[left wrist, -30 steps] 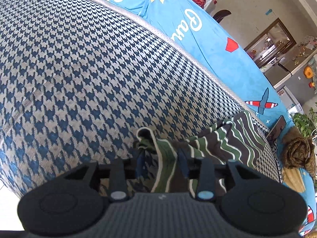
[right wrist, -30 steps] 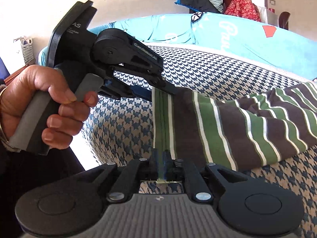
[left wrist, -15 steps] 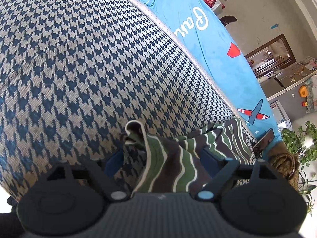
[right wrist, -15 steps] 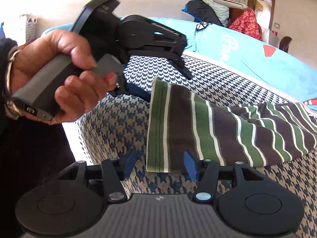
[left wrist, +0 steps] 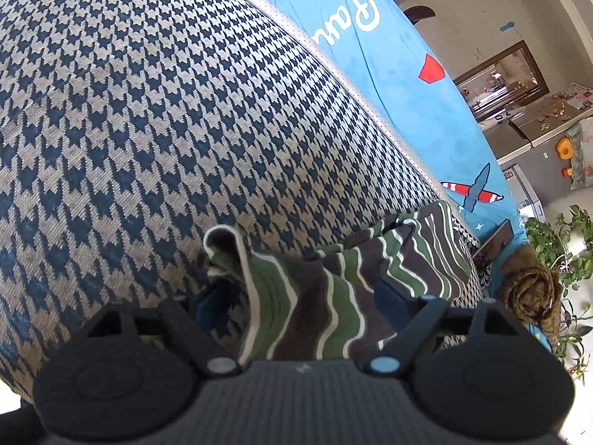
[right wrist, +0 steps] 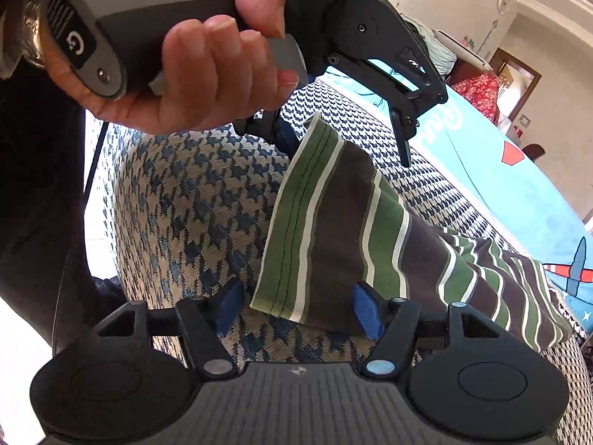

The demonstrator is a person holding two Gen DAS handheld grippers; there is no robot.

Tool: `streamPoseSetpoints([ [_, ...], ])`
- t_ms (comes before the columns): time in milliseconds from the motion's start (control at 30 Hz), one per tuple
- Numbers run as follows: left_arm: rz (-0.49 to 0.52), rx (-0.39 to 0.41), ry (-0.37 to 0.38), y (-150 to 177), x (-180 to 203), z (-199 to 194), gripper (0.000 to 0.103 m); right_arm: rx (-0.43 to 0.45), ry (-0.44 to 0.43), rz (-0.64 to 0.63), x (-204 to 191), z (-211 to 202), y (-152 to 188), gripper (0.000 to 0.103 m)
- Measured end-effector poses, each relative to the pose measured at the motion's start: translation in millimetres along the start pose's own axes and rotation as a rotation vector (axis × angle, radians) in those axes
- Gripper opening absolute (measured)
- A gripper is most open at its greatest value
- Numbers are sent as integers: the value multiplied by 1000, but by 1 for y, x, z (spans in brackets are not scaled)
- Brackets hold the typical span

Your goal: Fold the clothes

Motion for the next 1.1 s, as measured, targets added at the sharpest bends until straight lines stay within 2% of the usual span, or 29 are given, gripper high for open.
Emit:
streamPoseSetpoints([
  [100, -1, -28, 0, 2, 2, 9, 84, 7, -31, 55, 5, 2, 2, 57],
  [133, 3, -29, 0, 3, 3, 10, 85, 12, -39, 77, 8, 2, 2, 52],
  [233, 14, -32, 6, 4, 4, 11, 92, 18, -41, 127, 19, -2, 2, 21],
  [333, 32, -32, -1, 6, 7, 14, 97, 9, -38, 177, 30, -5, 2, 17],
  [433, 34, -26, -1, 6, 11, 19, 98, 16, -63, 242, 43, -12, 3, 17],
  [500, 38, -20, 0, 6, 14, 22, 95, 23, -92, 335, 57, -17, 7, 17],
  [533, 53, -14, -11, 7, 15, 23, 86, 27, -107, 388, 65, -19, 9, 17],
  [567, 72, -8, -26, 8, 17, 25, 72, 34, -124, 444, 74, -21, 12, 16],
  [600, 90, -2, -41, 9, 18, 26, 64, 43, -141, 489, 80, -23, 14, 16],
  [667, 110, 5, -47, 10, 21, 27, 29, 59, -167, 542, 88, -27, 16, 17],
  [733, 130, 20, -42, 11, 24, 26, 13, 70, -181, 547, 89, -31, 14, 17],
  [767, 149, 41, -36, 10, 27, 24, 10, 75, -189, 549, 89, -32, 13, 17],
  [967, 241, 178, -46, 2, 50, 5, 8, 92, -220, 534, 85, -32, -4, 17],
  [1100, 277, 207, -66, -15, 51, -8, 6, 114, -249, 540, 88, -27, -19, 17],
])
Point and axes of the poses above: each gripper's, at about its wrist camera, not at the fingertips, and z roughly the way its jaws point, x to its right, y to its underside, the point moved 3 cm from there along z, roughly the way its jaws point, and after that the axes turned 14 degrees about -z, right-handed, at the moved point
